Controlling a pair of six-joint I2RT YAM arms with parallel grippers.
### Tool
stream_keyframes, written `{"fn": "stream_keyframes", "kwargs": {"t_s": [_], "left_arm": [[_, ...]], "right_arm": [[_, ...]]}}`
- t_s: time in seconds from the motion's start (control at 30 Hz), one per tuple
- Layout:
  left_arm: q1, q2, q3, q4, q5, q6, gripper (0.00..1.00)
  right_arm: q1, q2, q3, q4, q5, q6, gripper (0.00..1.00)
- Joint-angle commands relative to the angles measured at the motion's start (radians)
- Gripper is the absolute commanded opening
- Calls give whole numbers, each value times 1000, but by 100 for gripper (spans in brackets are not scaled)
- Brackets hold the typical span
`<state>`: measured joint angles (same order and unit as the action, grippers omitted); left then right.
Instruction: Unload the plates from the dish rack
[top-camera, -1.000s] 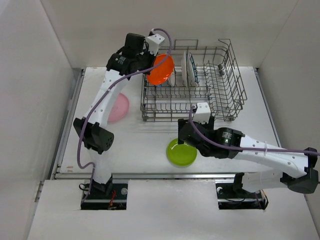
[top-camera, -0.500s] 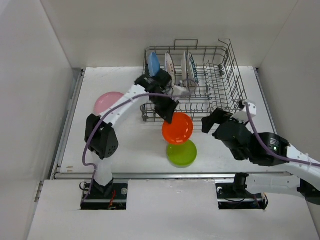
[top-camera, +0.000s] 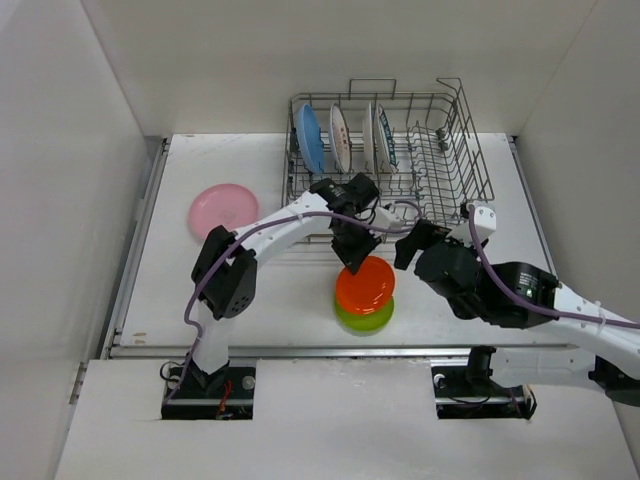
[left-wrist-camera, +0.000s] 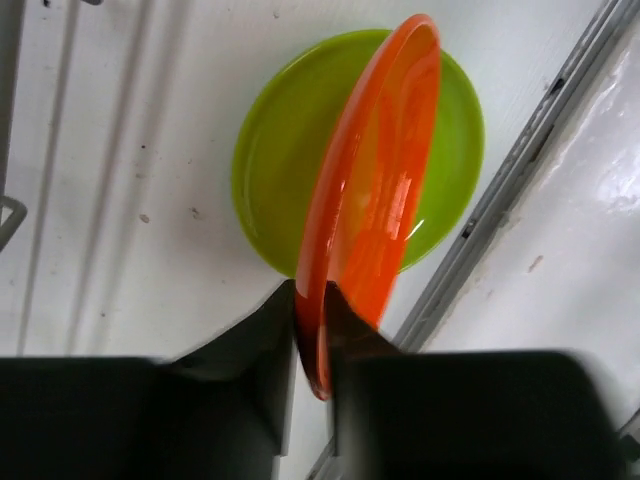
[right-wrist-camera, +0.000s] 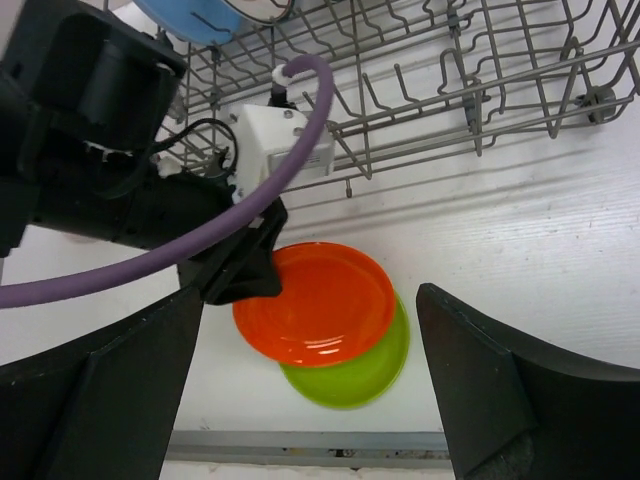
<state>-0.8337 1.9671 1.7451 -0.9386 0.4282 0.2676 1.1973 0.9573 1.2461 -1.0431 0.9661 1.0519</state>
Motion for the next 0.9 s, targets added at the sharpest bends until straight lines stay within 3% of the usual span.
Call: {"fn": "stream_keyframes", "kwargs": {"t_s": [0.0,0.13,0.3,0.53,0.67,0.7,0.87], "left_arm": [[-18,21,16,-9,-16,31,21],[-28,20,16,-42,-16,61,47],[-28,-29,16,-51,-25,61,71],[-28,-123,79,-126,-37,51,72],[45,-204,119,-144,-63,1,73],[97,-217,135,-144,-89,-17,75],[339,-258,200,-132,-98,-166,76]], "right_arm": [[-4,-6,3,-9,-6,11,94],[-4,-6,3,-9,19,11,95],[-4,-15,25,-9,55,11,95],[-4,-6,142,-9,132,2,96],[-13,35,288,6,229,-113,96],[-13,53,318,24,240,-233,96],[-119,248,518,115,243,-499,96]]}}
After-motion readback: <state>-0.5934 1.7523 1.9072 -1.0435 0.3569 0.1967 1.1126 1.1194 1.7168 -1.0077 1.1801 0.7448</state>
